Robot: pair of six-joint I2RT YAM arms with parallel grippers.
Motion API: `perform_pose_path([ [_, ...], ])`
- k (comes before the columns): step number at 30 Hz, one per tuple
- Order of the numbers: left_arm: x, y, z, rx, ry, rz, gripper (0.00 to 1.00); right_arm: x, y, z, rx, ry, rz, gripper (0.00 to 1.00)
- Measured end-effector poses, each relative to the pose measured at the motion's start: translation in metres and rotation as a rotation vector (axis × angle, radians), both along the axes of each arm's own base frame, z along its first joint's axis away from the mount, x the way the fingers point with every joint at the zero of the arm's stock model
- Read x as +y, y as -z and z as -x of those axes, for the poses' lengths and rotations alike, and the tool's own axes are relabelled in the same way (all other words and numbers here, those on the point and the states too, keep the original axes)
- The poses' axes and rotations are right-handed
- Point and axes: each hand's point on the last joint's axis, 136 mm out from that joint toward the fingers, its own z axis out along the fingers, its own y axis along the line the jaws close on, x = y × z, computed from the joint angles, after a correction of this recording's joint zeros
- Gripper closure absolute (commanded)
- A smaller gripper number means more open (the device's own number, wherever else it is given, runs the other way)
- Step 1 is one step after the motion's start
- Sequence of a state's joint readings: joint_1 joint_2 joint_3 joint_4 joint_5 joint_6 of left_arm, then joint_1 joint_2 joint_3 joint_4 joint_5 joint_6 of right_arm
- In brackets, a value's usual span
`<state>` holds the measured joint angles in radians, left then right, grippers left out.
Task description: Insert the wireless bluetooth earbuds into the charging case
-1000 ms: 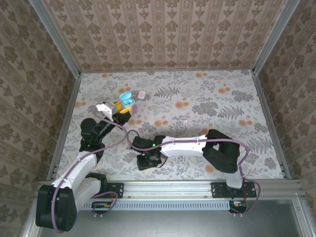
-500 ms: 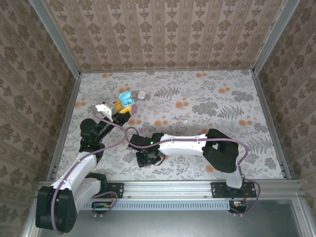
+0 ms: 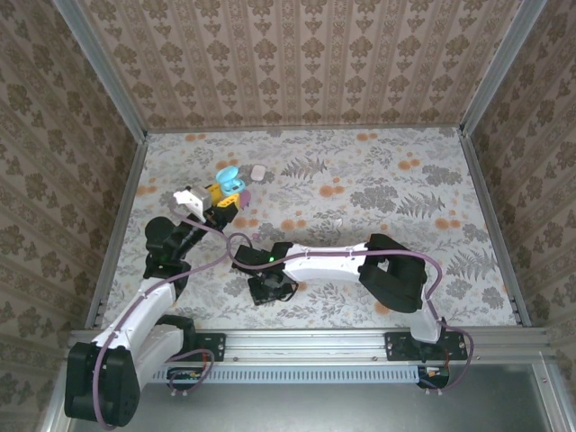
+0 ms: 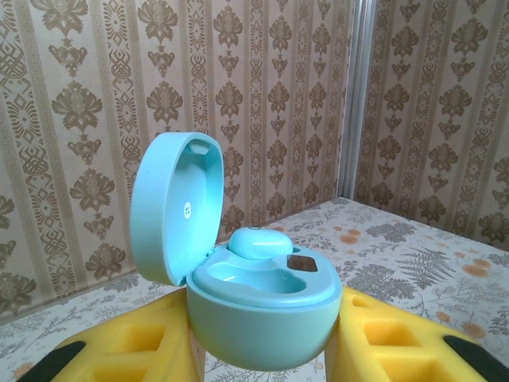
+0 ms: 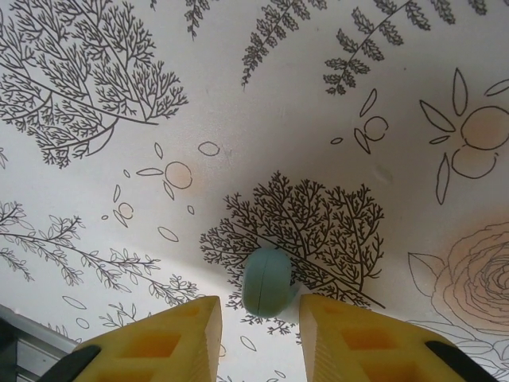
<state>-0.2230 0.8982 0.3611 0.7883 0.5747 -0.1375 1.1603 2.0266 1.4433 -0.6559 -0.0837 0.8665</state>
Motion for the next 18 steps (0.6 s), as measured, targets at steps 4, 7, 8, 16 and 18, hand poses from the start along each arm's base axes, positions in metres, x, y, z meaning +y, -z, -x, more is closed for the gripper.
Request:
perform_pose_path([
  [4, 0.0000, 0.0001, 0.0000, -0.001, 0.000, -0.001, 0.62, -0.0001, 0.0009, 0.0002, 0.004, 0.000, 0.003, 0.67],
  [7, 0.0000, 0.0003, 0.0000, -0.001, 0.000, -0.003, 0.62, -0.0008, 0.0014, -0.0002, 0.006, 0.001, 0.008, 0.68],
  [8, 0.0000, 0.0005, 0.0001, 0.000, 0.000, -0.003, 0.62, -0.0004, 0.0015, -0.0013, 0.006, 0.003, 0.010, 0.68],
  [16, 0.0000, 0.0032, 0.0002, 0.014, 0.000, -0.006, 0.62, -0.0005, 0.0038, -0.0023, 0.013, 0.002, 0.028, 0.70],
  [18, 0.0000, 0.0040, 0.0001, 0.018, 0.000, -0.007, 0.62, -0.0009, 0.0046, -0.0021, 0.015, 0.002, 0.034, 0.70],
])
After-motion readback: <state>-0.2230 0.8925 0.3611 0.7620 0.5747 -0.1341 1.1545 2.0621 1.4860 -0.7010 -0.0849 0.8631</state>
